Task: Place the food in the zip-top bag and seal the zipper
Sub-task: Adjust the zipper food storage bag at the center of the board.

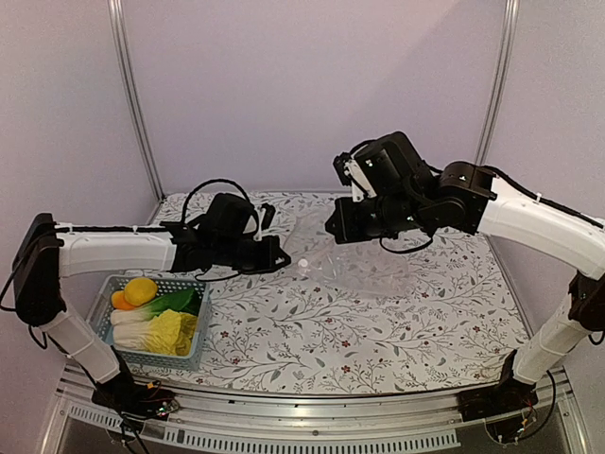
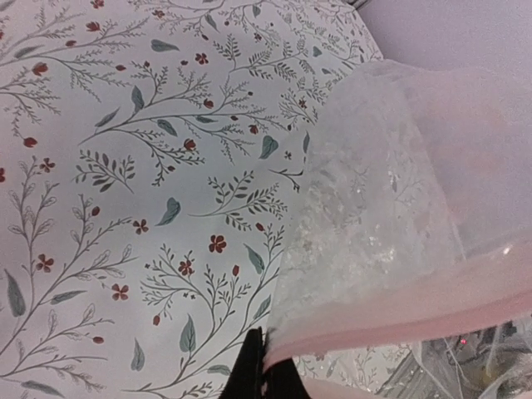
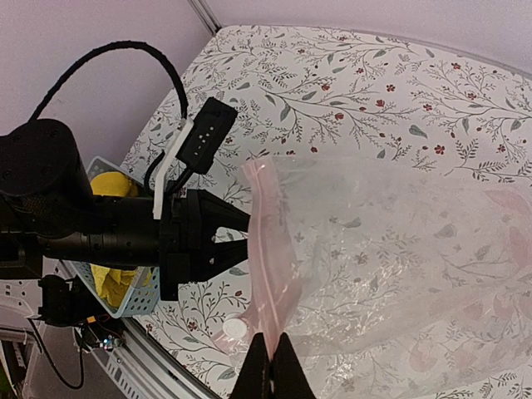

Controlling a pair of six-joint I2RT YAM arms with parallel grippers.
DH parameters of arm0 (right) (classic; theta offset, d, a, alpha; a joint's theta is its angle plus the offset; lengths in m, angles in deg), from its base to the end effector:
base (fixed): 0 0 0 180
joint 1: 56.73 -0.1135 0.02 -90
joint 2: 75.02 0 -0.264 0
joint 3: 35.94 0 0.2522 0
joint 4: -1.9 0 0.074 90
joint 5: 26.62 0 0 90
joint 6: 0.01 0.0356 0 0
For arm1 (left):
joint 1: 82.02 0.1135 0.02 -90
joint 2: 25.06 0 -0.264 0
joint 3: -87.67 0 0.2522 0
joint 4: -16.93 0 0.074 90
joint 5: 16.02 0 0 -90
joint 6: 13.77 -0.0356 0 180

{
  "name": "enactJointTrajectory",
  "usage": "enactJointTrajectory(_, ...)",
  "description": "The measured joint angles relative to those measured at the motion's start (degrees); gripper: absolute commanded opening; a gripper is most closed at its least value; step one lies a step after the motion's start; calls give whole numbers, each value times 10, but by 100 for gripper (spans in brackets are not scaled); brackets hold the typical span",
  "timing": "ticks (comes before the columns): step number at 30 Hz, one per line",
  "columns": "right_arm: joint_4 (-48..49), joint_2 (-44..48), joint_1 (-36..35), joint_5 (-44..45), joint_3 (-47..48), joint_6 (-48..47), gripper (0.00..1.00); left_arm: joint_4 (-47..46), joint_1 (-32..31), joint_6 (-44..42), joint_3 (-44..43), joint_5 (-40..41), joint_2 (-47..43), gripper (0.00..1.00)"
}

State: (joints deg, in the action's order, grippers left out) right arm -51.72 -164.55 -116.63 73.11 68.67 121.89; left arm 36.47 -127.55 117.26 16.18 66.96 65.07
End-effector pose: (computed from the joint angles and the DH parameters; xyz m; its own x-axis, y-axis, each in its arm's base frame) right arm 0.1791 0.2969 0.3751 -0.6808 -0.1360 -0.7197 -0.5025 0.8016 0.3239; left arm 0.2389 -0.2496 0.2293 -0.8358 -0.0787 -0.5434 0.3008 0.7624 -0.5730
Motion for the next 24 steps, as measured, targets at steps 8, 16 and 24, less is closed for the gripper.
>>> enactJointTrajectory(8, 1, -16, -1, 2, -10, 7, 0, -9, 5, -23, -10, -20, 17, 11)
enactJointTrajectory(16, 1, -56, -1, 17, -17, 31, 0, -32, 7, -45, 2, -46, 12, 67)
enactJointTrajectory(24, 1, -58, -1, 32, -17, 45, 0, -14, 10, -89, 31, -24, -99, 91)
